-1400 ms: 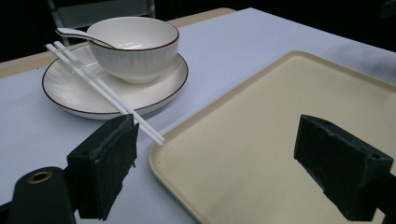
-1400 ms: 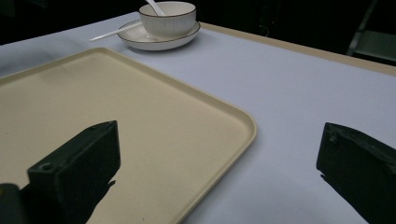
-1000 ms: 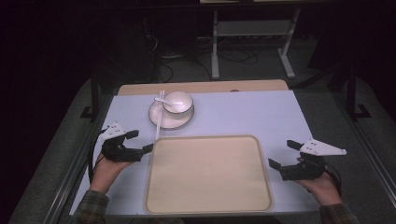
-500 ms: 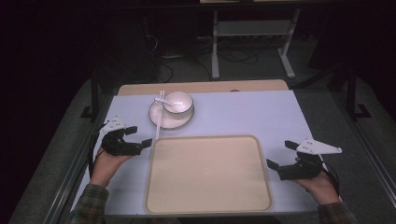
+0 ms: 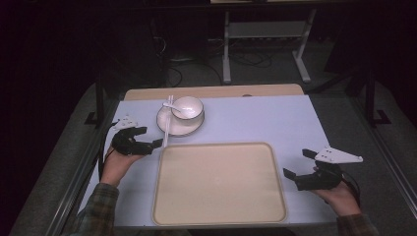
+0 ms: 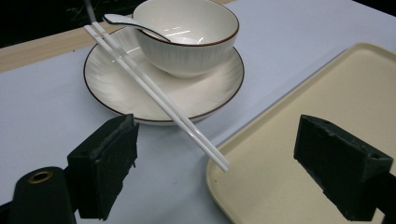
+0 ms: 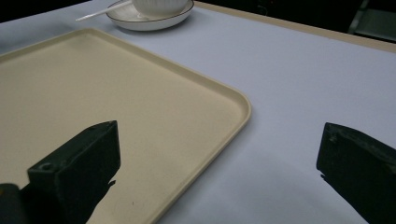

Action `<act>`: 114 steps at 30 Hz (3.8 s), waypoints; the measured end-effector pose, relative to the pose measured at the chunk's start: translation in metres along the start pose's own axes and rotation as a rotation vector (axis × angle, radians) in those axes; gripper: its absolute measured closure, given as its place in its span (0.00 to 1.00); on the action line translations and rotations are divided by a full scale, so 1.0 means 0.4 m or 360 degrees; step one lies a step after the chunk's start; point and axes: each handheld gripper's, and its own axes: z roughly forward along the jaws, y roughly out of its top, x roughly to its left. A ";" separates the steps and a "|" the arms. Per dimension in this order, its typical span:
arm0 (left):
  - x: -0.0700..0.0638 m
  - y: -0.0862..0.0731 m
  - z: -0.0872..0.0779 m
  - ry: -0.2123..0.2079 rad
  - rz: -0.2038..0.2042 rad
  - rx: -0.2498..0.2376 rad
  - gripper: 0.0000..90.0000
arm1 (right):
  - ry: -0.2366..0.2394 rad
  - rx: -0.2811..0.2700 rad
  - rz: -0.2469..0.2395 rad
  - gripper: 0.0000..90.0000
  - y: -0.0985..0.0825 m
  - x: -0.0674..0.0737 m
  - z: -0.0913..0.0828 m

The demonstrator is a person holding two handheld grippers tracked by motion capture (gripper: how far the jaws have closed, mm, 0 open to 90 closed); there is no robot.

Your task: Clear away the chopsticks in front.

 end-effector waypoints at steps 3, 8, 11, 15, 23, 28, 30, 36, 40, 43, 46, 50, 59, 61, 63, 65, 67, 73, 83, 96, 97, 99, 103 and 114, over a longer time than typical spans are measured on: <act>0.007 0.006 0.013 0.0014 0.0006 0.0018 0.14 | -0.0004 -0.0003 -0.0001 0.00 0.001 0.001 -0.001; 0.017 0.010 0.030 0.0008 -0.0008 0.0038 0.15 | -0.0013 -0.0001 -0.0005 0.00 0.000 0.003 -0.002; 0.026 0.017 0.037 0.0034 -0.0002 0.0053 0.17 | -0.0019 0.0002 -0.0004 0.00 -0.001 0.002 -0.003; 0.034 0.025 0.044 0.0070 0.0002 0.0051 0.20 | -0.0019 0.0000 0.0000 0.00 -0.002 0.002 -0.004; 0.048 0.042 0.068 0.0119 0.0019 0.0073 0.32 | -0.0012 0.0014 0.0007 0.00 -0.006 0.005 0.000; 0.061 0.052 0.088 0.0123 0.0021 0.0087 0.41 | -0.0006 0.0033 -0.0001 0.00 -0.007 0.010 0.009; 0.067 0.055 0.093 0.0129 0.0017 0.0087 0.47 | -0.0017 0.0030 -0.0012 0.00 -0.005 0.014 0.012; 0.088 0.059 0.114 0.0141 0.0002 0.0081 0.62 | -0.0028 0.0029 -0.0009 0.00 -0.005 0.019 0.010; 0.105 0.063 0.129 0.0136 -0.0015 0.0093 0.74 | -0.0072 0.0021 0.0011 0.00 -0.005 0.011 0.008; 0.116 0.072 0.142 0.0131 -0.0018 0.0092 0.86 | -0.0102 0.0026 0.0019 0.00 -0.008 0.007 0.005; 0.127 0.081 0.158 0.0138 -0.0017 0.0117 0.94 | -0.0117 0.0033 0.0026 0.00 -0.010 0.004 0.004; 0.146 0.087 0.193 0.0127 -0.0043 0.0151 1.00 | -0.0151 0.0033 0.0041 0.00 -0.012 0.001 0.002; 0.161 0.090 0.254 0.0204 -0.0021 0.0204 1.00 | -0.0196 0.0057 0.0056 0.00 -0.016 -0.004 -0.003; 0.167 0.089 0.262 0.0200 -0.0025 0.0199 1.00 | -0.0206 0.0058 0.0067 0.00 -0.017 -0.004 -0.006; 0.171 0.087 0.270 0.0200 -0.0030 0.0198 1.00 | -0.0216 0.0052 0.0075 0.00 -0.017 -0.006 -0.010; 0.176 0.086 0.275 0.0199 -0.0037 0.0202 1.00 | -0.0223 0.0049 0.0085 0.00 -0.019 -0.009 -0.013; 0.180 0.084 0.277 0.0200 -0.0050 0.0201 1.00 | -0.0226 0.0050 0.0087 0.00 -0.019 -0.009 -0.014; 0.183 0.079 0.282 0.0184 -0.0049 0.0208 1.00 | -0.0229 0.0046 0.0092 0.00 -0.020 -0.009 -0.017; 0.179 0.077 0.291 0.0145 -0.0058 0.0199 0.99 | -0.0224 0.0049 0.0093 0.00 -0.019 -0.009 -0.015; 0.165 0.079 0.302 0.0094 -0.0040 0.0182 0.99 | -0.0220 0.0049 0.0091 0.00 -0.019 -0.009 -0.014; 0.165 0.080 0.301 0.0094 -0.0038 0.0181 0.99 | -0.0221 0.0049 0.0090 0.00 -0.019 -0.008 -0.014; 0.165 0.080 0.300 0.0086 -0.0042 0.0175 0.99 | -0.0220 0.0048 0.0091 0.00 -0.019 -0.008 -0.014; 0.166 0.082 0.285 0.0103 -0.0053 0.0197 0.98 | -0.0219 0.0046 0.0089 0.00 -0.019 -0.009 -0.014; 0.141 0.062 0.207 0.0052 -0.0167 0.0174 0.99 | -0.0218 0.0030 0.0081 0.00 -0.013 -0.007 -0.016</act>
